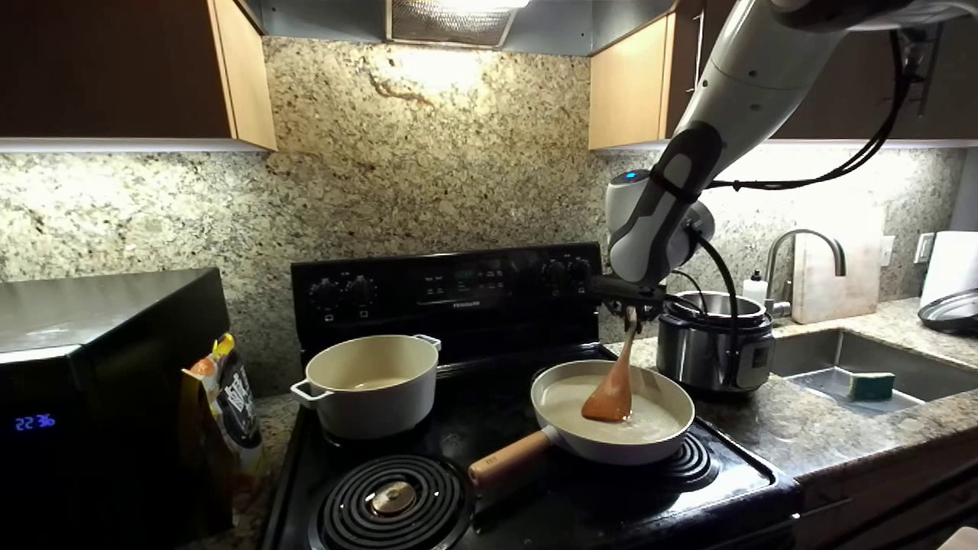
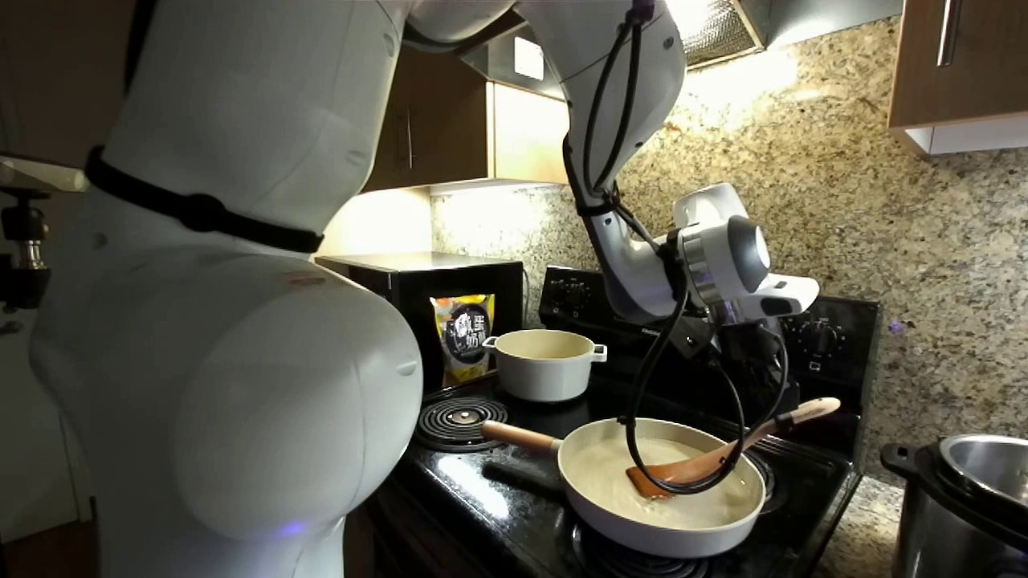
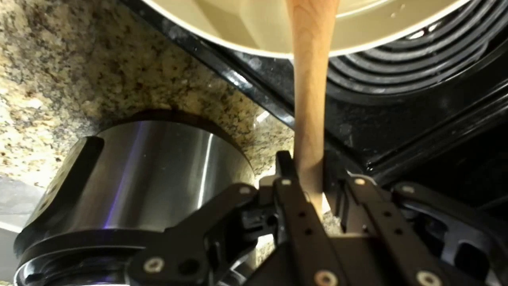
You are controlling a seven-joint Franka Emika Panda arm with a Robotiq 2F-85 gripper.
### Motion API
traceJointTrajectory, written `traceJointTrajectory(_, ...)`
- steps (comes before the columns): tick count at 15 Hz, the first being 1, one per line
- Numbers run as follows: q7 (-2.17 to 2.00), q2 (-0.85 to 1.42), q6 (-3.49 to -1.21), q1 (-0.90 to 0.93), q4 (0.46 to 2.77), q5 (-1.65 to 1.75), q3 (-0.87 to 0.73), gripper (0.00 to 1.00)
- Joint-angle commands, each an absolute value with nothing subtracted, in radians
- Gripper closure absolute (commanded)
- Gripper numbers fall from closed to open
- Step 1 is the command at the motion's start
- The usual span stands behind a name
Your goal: Stir the water in the pan using the wooden soon
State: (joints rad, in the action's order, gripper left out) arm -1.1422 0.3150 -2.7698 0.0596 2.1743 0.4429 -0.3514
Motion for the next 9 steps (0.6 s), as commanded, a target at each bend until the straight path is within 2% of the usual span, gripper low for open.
traceJointTrajectory(1, -1.115, 0.283, -2.754, 0.055, 2.191, 0.434, -0.348, 0.95)
traceJointTrajectory(5, -1.155, 0.221, -2.767, 0.041, 2.218, 0.464, -0.406, 0.95)
traceJointTrajectory(9, -1.162, 0.255, -2.752, 0.044, 2.186, 0.471, -0.4, 0.95)
